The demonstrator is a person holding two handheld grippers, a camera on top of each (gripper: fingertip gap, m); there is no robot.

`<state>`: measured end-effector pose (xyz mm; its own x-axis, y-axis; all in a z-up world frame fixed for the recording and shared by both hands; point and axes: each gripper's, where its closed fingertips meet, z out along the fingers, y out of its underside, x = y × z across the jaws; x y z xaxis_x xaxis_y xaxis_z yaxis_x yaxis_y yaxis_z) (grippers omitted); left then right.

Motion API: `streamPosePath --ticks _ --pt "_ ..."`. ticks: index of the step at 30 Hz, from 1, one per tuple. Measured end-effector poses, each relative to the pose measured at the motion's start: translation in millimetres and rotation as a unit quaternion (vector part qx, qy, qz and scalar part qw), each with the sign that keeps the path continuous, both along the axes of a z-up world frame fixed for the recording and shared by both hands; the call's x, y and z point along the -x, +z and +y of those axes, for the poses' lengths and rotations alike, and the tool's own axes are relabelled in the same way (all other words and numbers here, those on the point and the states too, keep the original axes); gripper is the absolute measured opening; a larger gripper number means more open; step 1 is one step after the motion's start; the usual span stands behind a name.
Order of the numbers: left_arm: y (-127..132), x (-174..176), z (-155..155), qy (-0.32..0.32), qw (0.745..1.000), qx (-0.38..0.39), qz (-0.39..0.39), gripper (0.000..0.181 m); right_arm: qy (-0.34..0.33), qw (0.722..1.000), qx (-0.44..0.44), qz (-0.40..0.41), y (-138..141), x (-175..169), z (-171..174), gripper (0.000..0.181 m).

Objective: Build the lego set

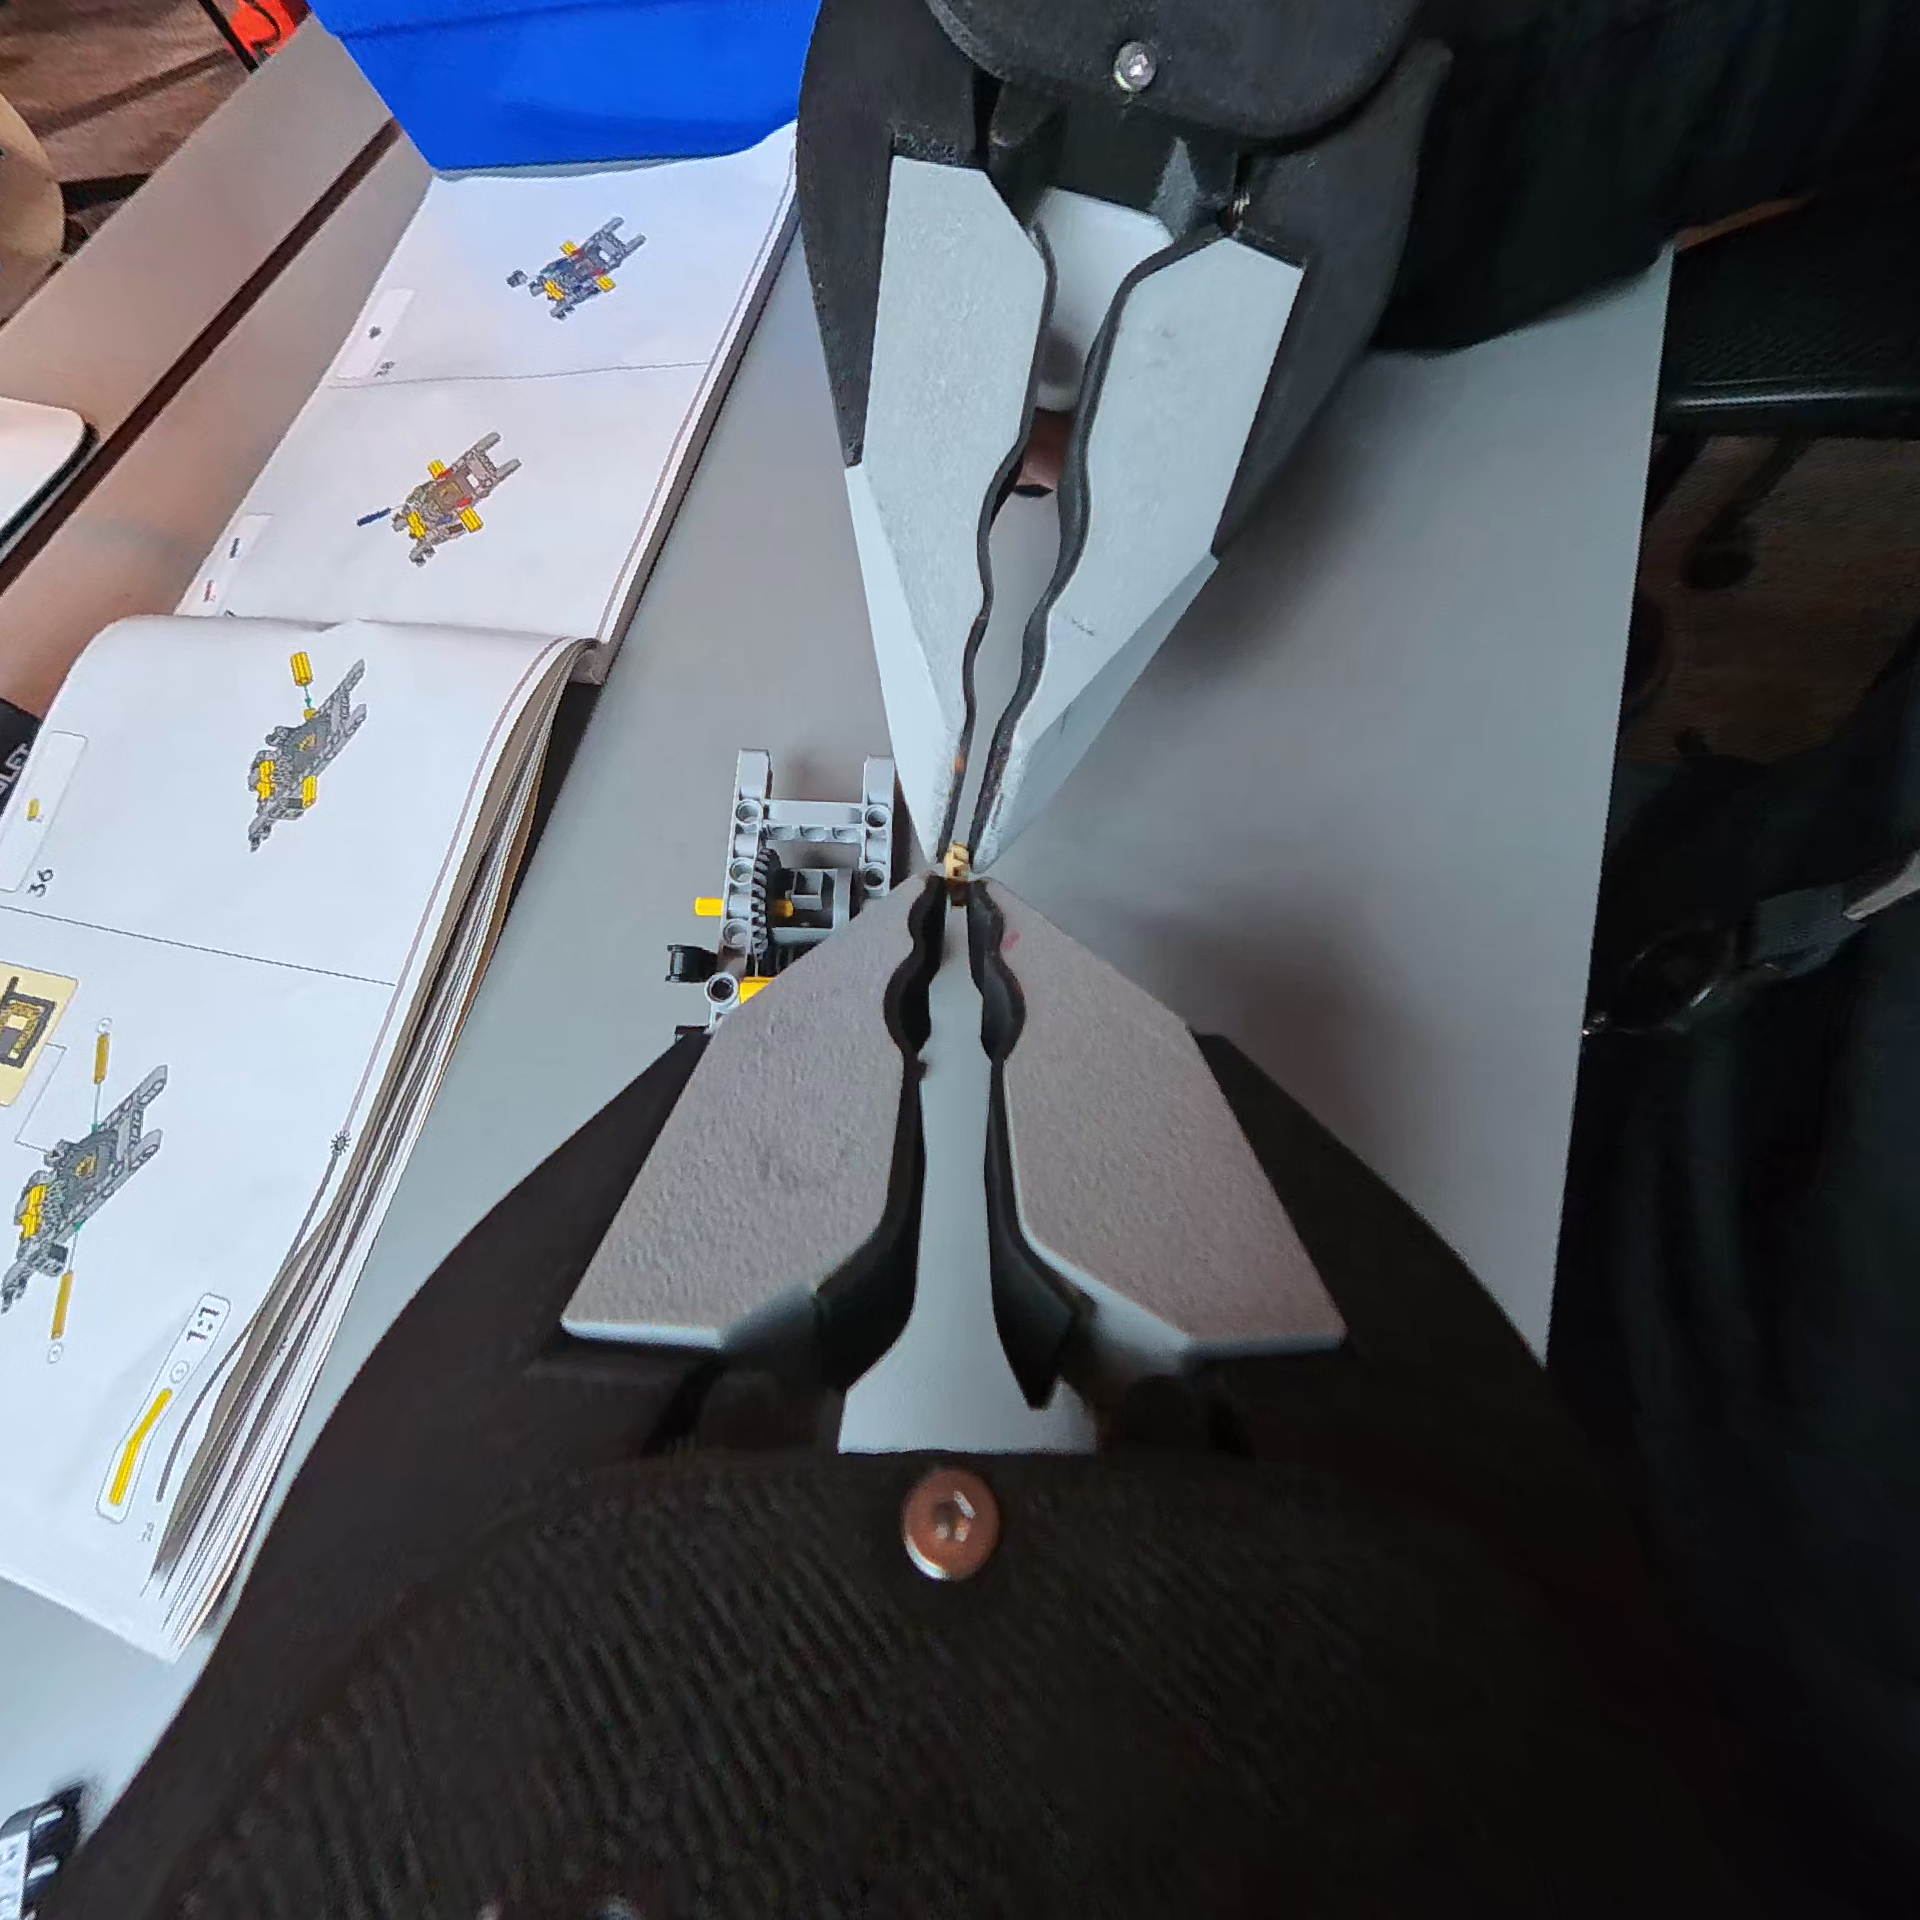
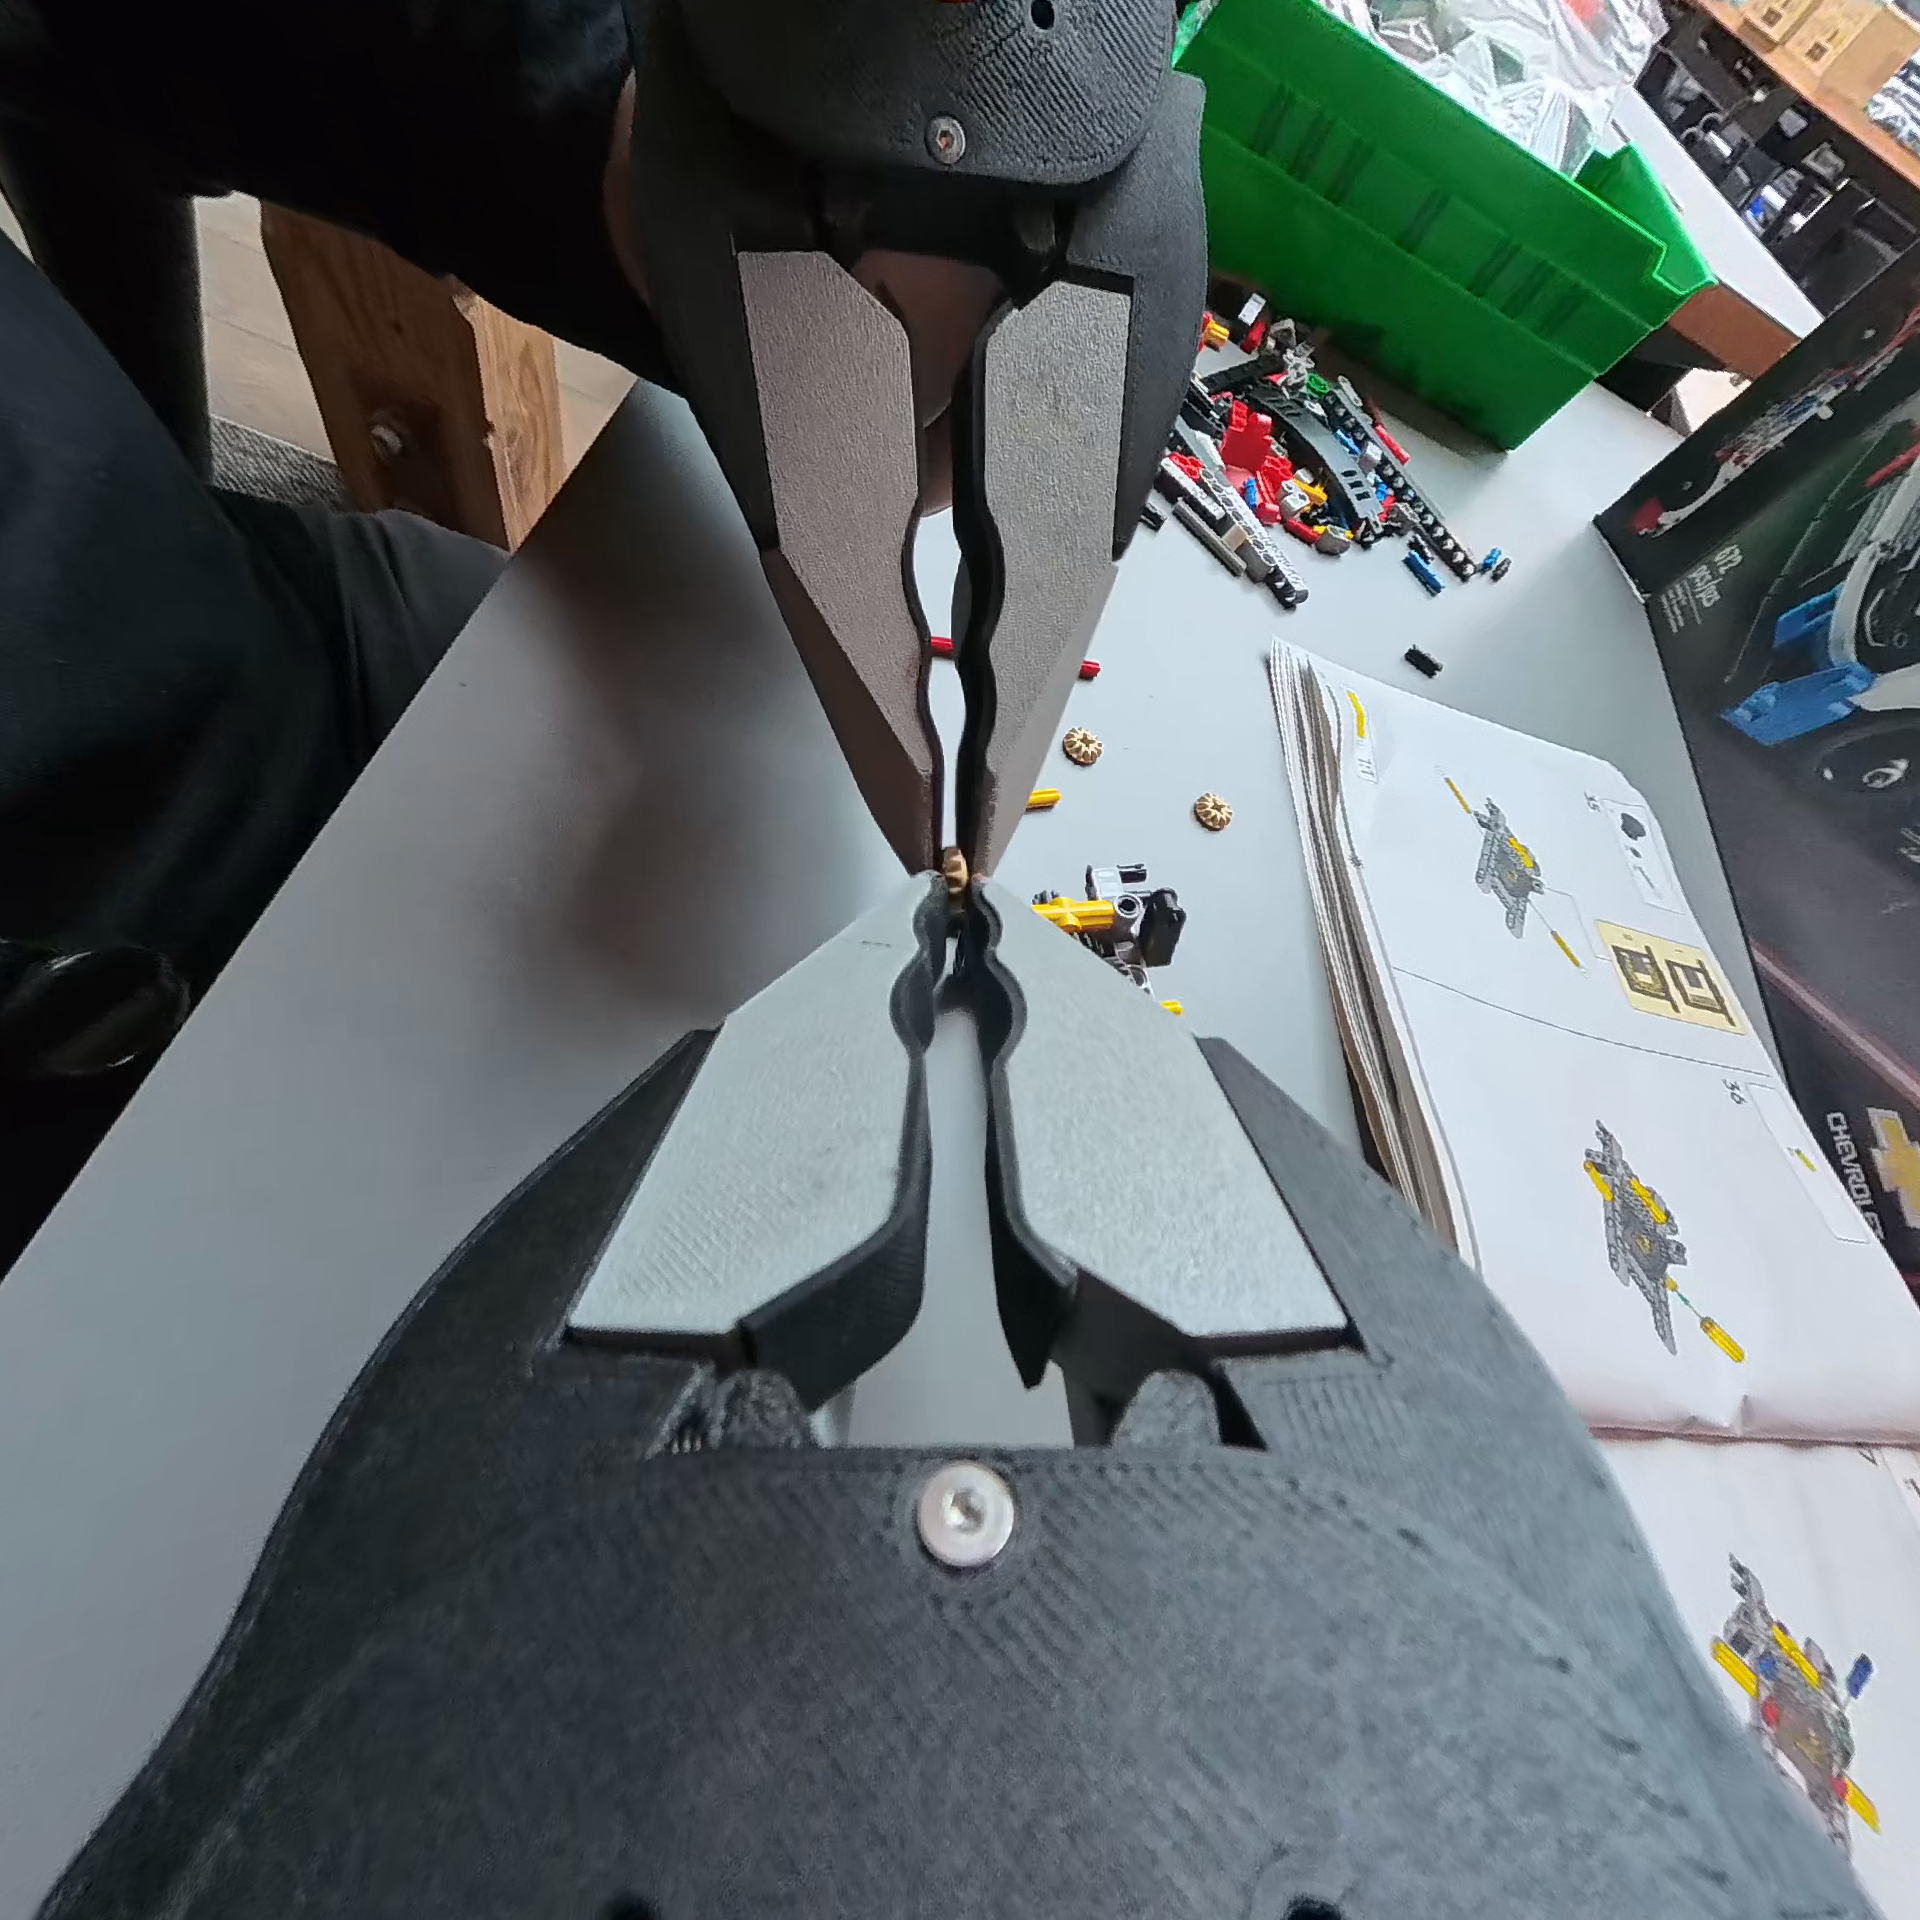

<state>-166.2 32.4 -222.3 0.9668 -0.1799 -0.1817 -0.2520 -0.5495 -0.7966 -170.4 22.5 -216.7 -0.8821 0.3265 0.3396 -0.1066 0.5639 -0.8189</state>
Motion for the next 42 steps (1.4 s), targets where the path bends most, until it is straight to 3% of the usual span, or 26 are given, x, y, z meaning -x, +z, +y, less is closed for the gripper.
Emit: streamPosePath --ticks 8,16,22,28,42 --pt "-7.2 0.9 0.2 0.005 0.999 -0.003 -0.034 0.001 -0.004 1.0 -0.007 -0.024 -7.4 1.4 0.8 0.0" --pt "-13.4 19.3 -6.9 0.031 0.999 0.013 0.021 0.006 -0.071 0.991 0.061 -0.098 2.6 25.4 22.5 0.0" --pt "2.9 27.4 -4.8 0.055 0.998 -0.024 0.007 0.007 -0.061 0.956 0.164 -0.237 10.0 27.4 26.7 0.0" --pt "17.9 30.1 1.8 0.061 0.995 -0.047 0.059 0.009 -0.033 0.917 0.238 -0.32 24.5 21.9 21.9 0.0" --pt "-7.9 45.0 -4.0 0.089 0.994 -0.039 0.051 0.007 -0.061 0.929 0.216 -0.295 15.9 29.6 31.1 0.0"
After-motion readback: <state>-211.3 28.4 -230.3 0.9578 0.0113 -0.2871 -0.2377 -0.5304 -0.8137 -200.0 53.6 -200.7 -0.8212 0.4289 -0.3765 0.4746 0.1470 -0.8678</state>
